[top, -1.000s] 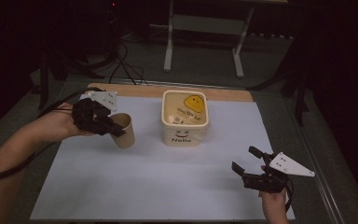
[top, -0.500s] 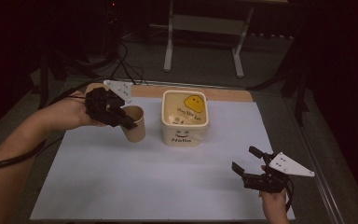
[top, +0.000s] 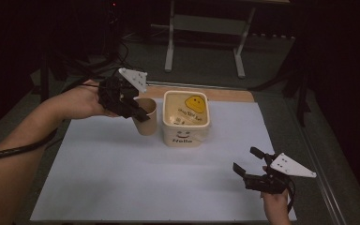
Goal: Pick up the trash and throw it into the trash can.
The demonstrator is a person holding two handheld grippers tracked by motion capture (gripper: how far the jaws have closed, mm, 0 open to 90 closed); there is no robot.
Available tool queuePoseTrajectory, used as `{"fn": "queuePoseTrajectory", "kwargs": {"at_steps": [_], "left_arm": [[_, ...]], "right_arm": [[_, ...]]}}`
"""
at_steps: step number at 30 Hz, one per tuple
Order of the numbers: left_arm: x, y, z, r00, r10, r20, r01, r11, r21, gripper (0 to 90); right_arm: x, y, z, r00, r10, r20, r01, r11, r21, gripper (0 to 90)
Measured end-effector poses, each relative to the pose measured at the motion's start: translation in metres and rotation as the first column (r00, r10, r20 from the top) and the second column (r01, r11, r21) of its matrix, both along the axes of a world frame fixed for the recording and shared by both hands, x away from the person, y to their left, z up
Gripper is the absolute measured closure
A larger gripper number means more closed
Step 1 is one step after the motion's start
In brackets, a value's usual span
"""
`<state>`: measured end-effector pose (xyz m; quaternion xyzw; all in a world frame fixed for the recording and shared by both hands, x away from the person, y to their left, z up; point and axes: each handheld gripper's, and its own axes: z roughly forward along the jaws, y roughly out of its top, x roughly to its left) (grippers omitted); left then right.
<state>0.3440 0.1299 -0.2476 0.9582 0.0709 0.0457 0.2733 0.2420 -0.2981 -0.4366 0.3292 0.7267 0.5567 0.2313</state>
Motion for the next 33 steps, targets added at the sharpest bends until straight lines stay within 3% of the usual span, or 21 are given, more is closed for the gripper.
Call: {"fn": "queuePoseTrajectory", "kwargs": {"at_steps": [17, 21, 28, 33], "left_arm": [[0.021, -0.031, 0.022, 0.9993, -0.03, 0.022, 0.029, 0.9995, 0.015, 89.1], [0.026, -0.037, 0.025, 0.9993, -0.035, 0.013, 0.035, 0.9994, 0.009, 89.0], [0.033, -0.047, 0.027, 0.9989, -0.038, 0.027, 0.037, 0.9989, 0.028, 89.0], [0.041, -0.052, 0.029, 0.9989, -0.034, 0.034, 0.033, 0.9993, 0.015, 89.0]], "right_arm": [[0.0, -0.001, 0.0, 1.0, 0.0, -0.002, 0.0, 1.0, -0.001, 12.4], [0.0, 0.0, 0.0, 1.0, 0.001, -0.003, -0.001, 1.0, -0.002, 12.4], [0.0, 0.0, -0.001, 1.0, 0.003, -0.003, -0.003, 1.0, -0.004, 12.4], [0.0, 0.001, -0.001, 1.0, 0.005, -0.003, -0.005, 1.0, -0.007, 12.5]]}}
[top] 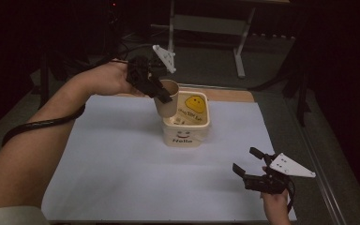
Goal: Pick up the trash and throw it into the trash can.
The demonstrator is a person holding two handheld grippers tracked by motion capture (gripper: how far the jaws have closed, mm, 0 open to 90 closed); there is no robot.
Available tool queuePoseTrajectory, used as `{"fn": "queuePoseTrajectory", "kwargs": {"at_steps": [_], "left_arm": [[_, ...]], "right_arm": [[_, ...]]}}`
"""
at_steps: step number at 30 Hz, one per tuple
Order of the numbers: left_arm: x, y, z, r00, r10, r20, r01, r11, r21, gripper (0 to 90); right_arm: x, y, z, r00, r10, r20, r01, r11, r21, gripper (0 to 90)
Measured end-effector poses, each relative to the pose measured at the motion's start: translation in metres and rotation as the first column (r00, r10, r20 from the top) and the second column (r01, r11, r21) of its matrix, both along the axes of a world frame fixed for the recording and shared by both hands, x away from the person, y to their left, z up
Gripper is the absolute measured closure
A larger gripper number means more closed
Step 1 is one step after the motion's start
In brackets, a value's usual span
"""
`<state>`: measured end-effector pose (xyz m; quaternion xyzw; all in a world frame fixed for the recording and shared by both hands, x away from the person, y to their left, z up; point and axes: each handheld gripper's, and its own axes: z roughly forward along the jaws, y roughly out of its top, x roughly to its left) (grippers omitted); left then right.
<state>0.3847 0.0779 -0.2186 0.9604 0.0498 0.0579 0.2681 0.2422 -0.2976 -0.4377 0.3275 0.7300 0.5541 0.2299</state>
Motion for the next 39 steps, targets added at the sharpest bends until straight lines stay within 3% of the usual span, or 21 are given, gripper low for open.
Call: {"fn": "queuePoseTrajectory", "kwargs": {"at_steps": [24, 32, 33, 34, 35, 36, 39], "left_arm": [[0.042, -0.039, 0.0, 0.9999, 0.012, -0.003, -0.012, 0.9995, 0.029, 88.6], [0.056, -0.046, -0.003, 0.9994, 0.008, 0.034, -0.009, 0.9992, 0.04, 88.2], [0.058, -0.046, -0.005, 0.999, 0.003, 0.044, -0.004, 0.9992, 0.039, 87.5], [0.061, -0.046, -0.007, 0.9953, -0.007, 0.097, 0.003, 0.9994, 0.035, 83.1], [0.061, -0.046, -0.007, 0.9953, -0.007, 0.097, 0.003, 0.9994, 0.035, 76.6], [0.064, -0.046, -0.007, 0.9976, 0.035, 0.059, -0.036, 0.9992, 0.018, 71.7], [0.064, -0.045, -0.008, 0.9968, 0.049, 0.062, -0.051, 0.9984, 0.023, 60.9]], "right_arm": [[0.0, 0.001, -0.001, 0.9999, 0.014, -0.006, -0.014, 0.9999, -0.003, 12.5], [0.0, 0.0, -0.001, 0.9999, 0.013, -0.007, -0.013, 0.9999, -0.001, 12.5], [0.0, 0.0, -0.001, 0.9999, 0.012, -0.008, -0.012, 0.9999, 0.002, 12.5], [0.0, 0.0, -0.001, 0.9999, 0.013, -0.008, -0.013, 0.9999, 0.001, 12.5], [0.0, 0.0, -0.001, 0.9999, 0.013, -0.008, -0.013, 0.9999, 0.001, 12.5], [0.0, 0.0, -0.001, 0.9999, 0.014, -0.007, -0.014, 0.9999, -0.001, 12.5], [0.0, 0.0, -0.001, 0.9999, 0.013, -0.01, -0.013, 0.9999, -0.001, 12.5]]}}
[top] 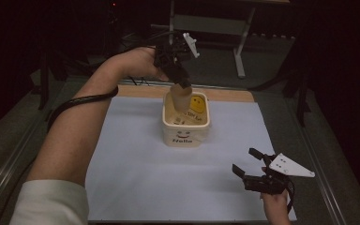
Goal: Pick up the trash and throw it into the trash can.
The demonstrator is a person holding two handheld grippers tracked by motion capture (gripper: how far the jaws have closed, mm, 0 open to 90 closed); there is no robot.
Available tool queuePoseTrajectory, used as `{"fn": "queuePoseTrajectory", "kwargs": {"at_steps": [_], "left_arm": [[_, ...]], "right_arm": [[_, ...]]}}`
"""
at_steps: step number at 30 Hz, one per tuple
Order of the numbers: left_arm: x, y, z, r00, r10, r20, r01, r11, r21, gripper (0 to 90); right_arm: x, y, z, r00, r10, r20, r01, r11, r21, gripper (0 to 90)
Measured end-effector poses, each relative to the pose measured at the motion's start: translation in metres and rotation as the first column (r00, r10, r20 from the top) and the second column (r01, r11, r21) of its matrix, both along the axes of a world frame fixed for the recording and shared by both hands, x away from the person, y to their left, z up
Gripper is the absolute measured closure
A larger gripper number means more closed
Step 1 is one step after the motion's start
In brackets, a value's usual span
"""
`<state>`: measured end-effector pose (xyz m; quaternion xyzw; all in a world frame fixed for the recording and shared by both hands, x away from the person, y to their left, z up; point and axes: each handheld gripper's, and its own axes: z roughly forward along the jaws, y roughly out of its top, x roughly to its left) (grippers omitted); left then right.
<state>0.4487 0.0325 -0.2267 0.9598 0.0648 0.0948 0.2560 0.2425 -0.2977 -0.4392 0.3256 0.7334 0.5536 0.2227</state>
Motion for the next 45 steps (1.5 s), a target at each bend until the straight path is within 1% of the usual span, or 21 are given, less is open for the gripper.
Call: {"fn": "queuePoseTrajectory", "kwargs": {"at_steps": [4, 7, 8, 13, 14, 16, 17, 20, 22, 26, 29, 35, 36, 38, 40, 41, 45], "left_arm": [[-0.002, 0.003, 0.0, 0.9997, 0.018, -0.017, -0.018, 0.9997, -0.014, 59.5], [-0.005, 0.006, 0.003, 0.9995, 0.027, -0.02, -0.027, 0.9993, -0.027, 58.7], [-0.008, 0.008, 0.005, 0.9997, 0.023, -0.012, -0.023, 0.9993, -0.028, 58.7], [-0.016, 0.015, 0.008, 0.9996, 0.026, -0.014, -0.026, 0.9989, -0.038, 57.4], [-0.018, 0.017, 0.008, 0.9995, 0.023, -0.019, -0.024, 0.9989, -0.04, 57.0], [-0.022, 0.021, 0.009, 0.9999, 0.011, -0.011, -0.012, 0.999, -0.042, 57.0], [-0.023, 0.024, 0.009, 0.9998, 0.012, -0.019, -0.013, 0.9989, -0.044, 57.1], [-0.029, 0.032, 0.01, 0.9996, 0.02, -0.019, -0.021, 0.9987, -0.048, 57.1], [-0.032, 0.037, 0.011, 0.9992, 0.027, -0.028, -0.028, 0.998, -0.056, 57.1], [-0.039, 0.049, 0.012, 0.999, 0.034, -0.028, -0.036, 0.9971, -0.067, 55.0], [-0.045, 0.057, 0.012, 0.999, 0.036, -0.026, -0.039, 0.9953, -0.089, 54.8], [-0.058, 0.074, 0.012, 0.9988, 0.043, -0.022, -0.045, 0.9927, -0.112, 51.2], [-0.061, 0.077, 0.011, 0.9989, 0.041, -0.023, -0.044, 0.9915, -0.122, 51.2], [-0.065, 0.083, 0.01, 0.9987, 0.045, -0.023, -0.048, 0.9916, -0.12, 51.3], [-0.069, 0.089, 0.008, 0.9983, 0.047, -0.035, -0.051, 0.991, -0.124, 51.4], [-0.071, 0.092, 0.007, 0.9982, 0.053, -0.029, -0.056, 0.9906, -0.124, 51.3], [-0.078, 0.104, 0.001, 0.9975, 0.06, -0.036, -0.065, 0.9896, -0.129, 51.2]], "right_arm": [[0.0, 0.0, 0.0, 1.0, 0.001, 0.0, -0.001, 1.0, 0.0, 12.5], [0.0, 0.0, 0.0, 1.0, 0.003, -0.001, -0.003, 1.0, -0.003, 12.5], [0.0, 0.001, 0.0, 1.0, 0.003, -0.001, -0.003, 1.0, -0.004, 12.5], [0.0, 0.001, 0.0, 1.0, 0.002, -0.005, -0.002, 1.0, -0.001, 12.5], [0.0, 0.001, 0.0, 1.0, 0.002, -0.004, -0.002, 1.0, -0.003, 12.5], [0.0, 0.001, 0.0, 1.0, 0.002, -0.007, -0.002, 1.0, -0.002, 12.5], [0.0, 0.002, 0.0, 1.0, 0.002, -0.007, -0.002, 1.0, -0.004, 12.5], [0.001, 0.002, -0.001, 1.0, 0.002, -0.007, -0.002, 1.0, -0.004, 12.5], [0.001, 0.002, -0.001, 1.0, 0.002, -0.01, -0.002, 1.0, -0.002, 12.5], [0.001, 0.003, -0.001, 0.9999, 0.001, -0.011, -0.001, 1.0, -0.005, 12.5], [0.001, 0.004, -0.001, 0.9999, 0.0, -0.013, 0.0, 1.0, -0.006, 12.5], [0.001, 0.006, 0.0, 0.9999, 0.004, -0.012, -0.004, 1.0, -0.008, 12.5], [0.001, 0.006, -0.001, 0.9999, 0.003, -0.012, -0.004, 1.0, -0.009, 12.4], [0.002, 0.006, -0.001, 0.9999, 0.005, -0.013, -0.005, 0.9999, -0.009, 12.0], [0.002, 0.006, -0.001, 0.9999, 0.004, -0.014, -0.004, 0.9999, -0.011, 12.0], [0.002, 0.006, -0.001, 0.9999, 0.004, -0.015, -0.004, 0.9999, -0.01, 12.0], [0.002, 0.006, -0.001, 0.9999, 0.004, -0.015, -0.004, 1.0, -0.007, 12.0]]}}
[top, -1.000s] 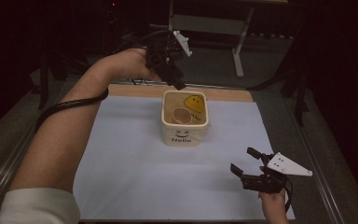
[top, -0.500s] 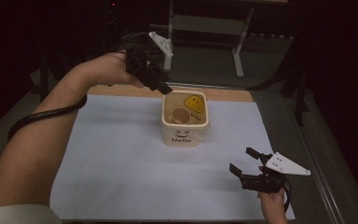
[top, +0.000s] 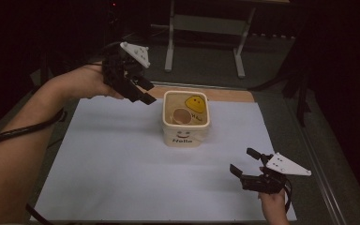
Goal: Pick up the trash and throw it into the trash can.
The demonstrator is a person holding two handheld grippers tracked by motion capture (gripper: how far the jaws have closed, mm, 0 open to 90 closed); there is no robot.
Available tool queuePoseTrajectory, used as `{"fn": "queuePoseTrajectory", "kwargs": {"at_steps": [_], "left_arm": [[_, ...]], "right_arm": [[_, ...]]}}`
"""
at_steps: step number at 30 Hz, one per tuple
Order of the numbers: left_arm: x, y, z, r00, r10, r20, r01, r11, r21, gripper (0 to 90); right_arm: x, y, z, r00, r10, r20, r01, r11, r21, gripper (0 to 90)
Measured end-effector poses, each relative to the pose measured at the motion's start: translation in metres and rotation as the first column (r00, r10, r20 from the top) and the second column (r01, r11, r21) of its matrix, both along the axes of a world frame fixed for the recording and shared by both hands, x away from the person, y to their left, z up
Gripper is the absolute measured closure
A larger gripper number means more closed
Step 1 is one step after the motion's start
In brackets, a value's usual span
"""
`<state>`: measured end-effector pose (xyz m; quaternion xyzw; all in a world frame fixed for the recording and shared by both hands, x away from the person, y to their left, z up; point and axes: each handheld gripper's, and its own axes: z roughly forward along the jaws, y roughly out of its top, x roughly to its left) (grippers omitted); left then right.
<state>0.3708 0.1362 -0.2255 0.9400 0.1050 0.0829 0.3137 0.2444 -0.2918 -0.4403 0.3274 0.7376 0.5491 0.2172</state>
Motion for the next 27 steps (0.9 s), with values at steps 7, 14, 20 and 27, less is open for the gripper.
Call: {"fn": "queuePoseTrajectory", "kwargs": {"at_steps": [7, 14, 20, 27], "left_arm": [[-0.011, 0.019, -0.009, 0.9999, 0.01, -0.002, -0.01, 0.9999, -0.012, 50.5], [-0.029, 0.043, -0.024, 0.9995, 0.028, -0.016, -0.029, 0.9994, -0.019, 47.0], [-0.041, 0.056, -0.041, 0.9989, 0.038, -0.027, -0.039, 0.9989, -0.028, 39.8], [-0.052, 0.066, -0.061, 0.9979, 0.046, -0.046, -0.048, 0.9978, -0.046, 31.8]], "right_arm": [[-0.001, 0.002, 0.0, 1.0, 0.001, -0.001, -0.001, 1.0, -0.004, 12.0], [-0.001, 0.002, 0.0, 1.0, 0.002, -0.002, -0.002, 1.0, -0.004, 12.0], [-0.001, 0.003, 0.0, 1.0, 0.004, -0.004, -0.005, 1.0, -0.005, 12.0], [-0.001, 0.004, 0.0, 1.0, 0.007, -0.005, -0.007, 0.9999, -0.011, 12.0]]}}
